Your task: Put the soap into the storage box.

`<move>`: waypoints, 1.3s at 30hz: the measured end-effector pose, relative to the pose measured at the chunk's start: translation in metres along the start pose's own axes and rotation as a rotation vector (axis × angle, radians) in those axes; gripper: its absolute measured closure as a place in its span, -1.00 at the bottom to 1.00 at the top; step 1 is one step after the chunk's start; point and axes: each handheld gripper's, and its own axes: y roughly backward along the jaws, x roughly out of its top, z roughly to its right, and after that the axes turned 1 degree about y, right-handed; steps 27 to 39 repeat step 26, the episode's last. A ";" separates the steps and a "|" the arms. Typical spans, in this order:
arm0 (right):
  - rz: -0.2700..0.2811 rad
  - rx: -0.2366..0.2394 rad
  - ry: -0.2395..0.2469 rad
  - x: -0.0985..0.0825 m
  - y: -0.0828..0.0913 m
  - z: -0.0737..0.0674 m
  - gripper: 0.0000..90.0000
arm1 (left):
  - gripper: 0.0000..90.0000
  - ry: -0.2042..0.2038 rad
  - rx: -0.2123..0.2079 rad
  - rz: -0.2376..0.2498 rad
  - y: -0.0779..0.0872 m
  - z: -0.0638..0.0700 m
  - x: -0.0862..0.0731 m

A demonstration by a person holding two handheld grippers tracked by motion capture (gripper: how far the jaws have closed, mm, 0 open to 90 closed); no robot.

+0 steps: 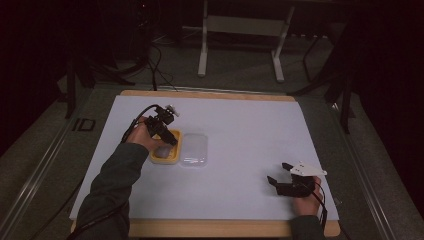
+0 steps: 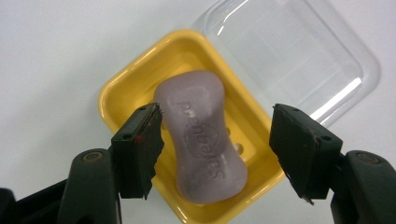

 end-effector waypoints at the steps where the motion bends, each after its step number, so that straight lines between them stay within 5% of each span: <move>1: 0.000 0.000 0.000 0.000 0.000 0.000 -0.58 | -0.22 0.000 0.000 0.000 0.000 0.000 0.000; 19: 0.000 0.000 0.001 0.000 0.000 0.000 -0.58 | -0.21 -0.180 0.002 0.100 0.013 0.035 0.000; 26: -0.002 0.002 -0.003 0.000 -0.001 0.000 -0.58 | -0.22 -0.213 -0.009 0.116 0.012 0.048 -0.002; 39: -0.002 0.002 -0.003 0.000 -0.001 0.000 -0.58 | -0.22 -0.213 -0.009 0.116 0.012 0.048 -0.002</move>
